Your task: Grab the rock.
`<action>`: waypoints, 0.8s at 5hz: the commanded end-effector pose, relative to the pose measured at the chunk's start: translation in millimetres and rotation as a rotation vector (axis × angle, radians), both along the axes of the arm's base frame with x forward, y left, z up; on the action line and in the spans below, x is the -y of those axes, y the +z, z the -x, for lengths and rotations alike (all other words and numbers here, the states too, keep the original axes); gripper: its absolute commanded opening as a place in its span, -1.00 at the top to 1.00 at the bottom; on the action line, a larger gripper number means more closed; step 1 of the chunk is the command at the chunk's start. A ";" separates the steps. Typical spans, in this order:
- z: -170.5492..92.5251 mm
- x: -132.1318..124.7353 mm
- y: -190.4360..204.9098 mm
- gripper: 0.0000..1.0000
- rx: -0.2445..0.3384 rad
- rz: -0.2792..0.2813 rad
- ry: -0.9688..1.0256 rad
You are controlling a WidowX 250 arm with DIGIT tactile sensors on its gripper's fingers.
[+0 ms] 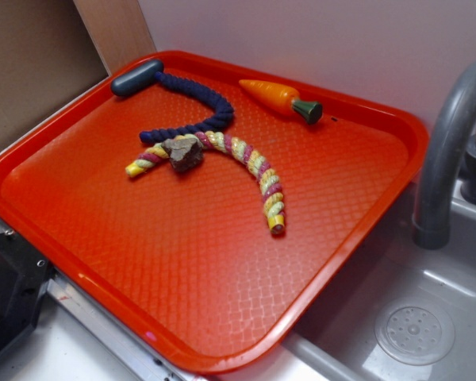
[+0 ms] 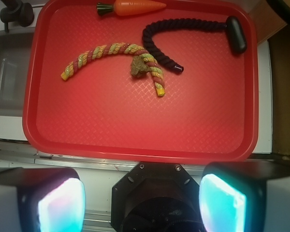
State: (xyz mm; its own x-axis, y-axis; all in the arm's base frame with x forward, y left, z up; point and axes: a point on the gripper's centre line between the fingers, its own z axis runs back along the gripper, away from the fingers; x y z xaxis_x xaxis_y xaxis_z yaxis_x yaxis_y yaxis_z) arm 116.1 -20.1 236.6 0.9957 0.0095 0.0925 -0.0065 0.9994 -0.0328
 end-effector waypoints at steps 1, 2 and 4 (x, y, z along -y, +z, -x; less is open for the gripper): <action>0.0 0.0 0.0 -1.00 0.000 0.000 0.000; -19.0 -3.4 -23.1 -1.00 0.051 0.027 0.249; -70.4 -7.4 -73.5 -1.00 0.140 -0.002 0.572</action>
